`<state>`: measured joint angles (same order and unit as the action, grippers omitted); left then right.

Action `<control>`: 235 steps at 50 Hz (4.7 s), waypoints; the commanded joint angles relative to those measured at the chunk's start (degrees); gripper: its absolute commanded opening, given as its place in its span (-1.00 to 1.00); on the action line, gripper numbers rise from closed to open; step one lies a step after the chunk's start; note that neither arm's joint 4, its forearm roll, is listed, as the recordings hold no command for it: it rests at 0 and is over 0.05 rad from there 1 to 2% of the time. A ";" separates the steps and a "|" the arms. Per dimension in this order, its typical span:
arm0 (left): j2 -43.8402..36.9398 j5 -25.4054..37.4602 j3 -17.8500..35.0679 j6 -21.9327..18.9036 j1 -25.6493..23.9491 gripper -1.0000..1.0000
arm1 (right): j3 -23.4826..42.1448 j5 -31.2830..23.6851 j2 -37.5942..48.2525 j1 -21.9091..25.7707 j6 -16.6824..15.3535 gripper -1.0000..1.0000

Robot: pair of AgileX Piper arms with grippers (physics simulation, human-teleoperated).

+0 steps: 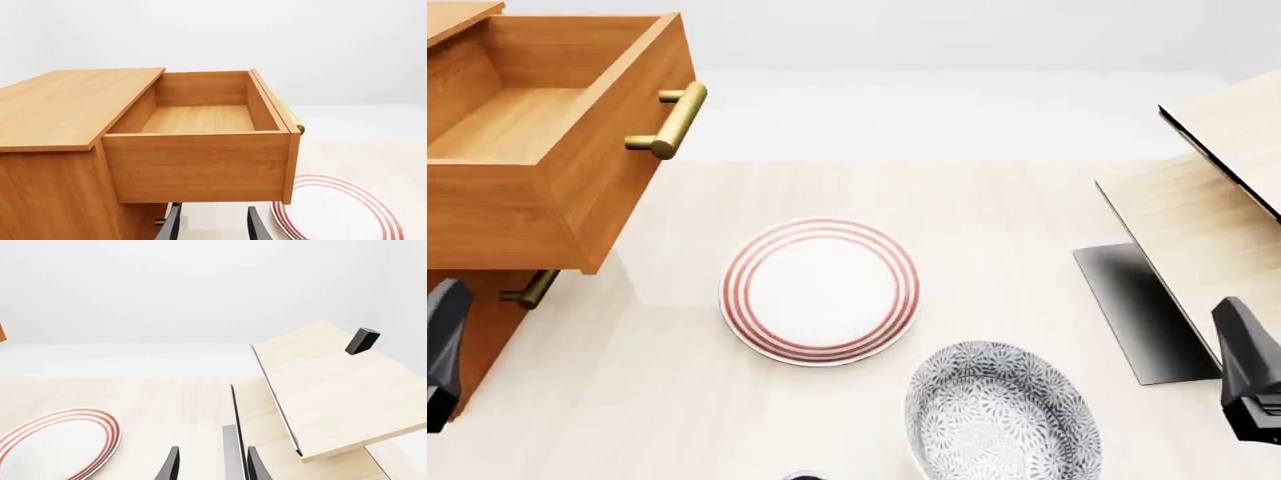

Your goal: Close the top drawer of the cabinet.

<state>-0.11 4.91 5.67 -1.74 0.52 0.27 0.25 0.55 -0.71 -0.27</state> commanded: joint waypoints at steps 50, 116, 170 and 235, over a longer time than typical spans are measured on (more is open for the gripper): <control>-23.41 -2.32 27.63 -5.76 -18.64 1.00 | 0.00 -0.19 -0.17 -0.01 0.01 1.00; -49.42 -17.06 38.55 -12.76 -31.85 1.00 | 0.00 -0.18 -0.18 -0.01 -0.01 1.00; -80.24 -18.97 53.56 -23.72 -37.82 1.00 | 0.00 -0.19 -0.18 -0.01 0.01 1.00; -91.87 -11.09 57.16 -29.92 -26.63 1.00 | 0.00 -0.18 -0.18 0.00 0.02 1.00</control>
<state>-91.12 -6.45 62.84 -30.96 -28.09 0.27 0.07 0.37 -0.72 -0.25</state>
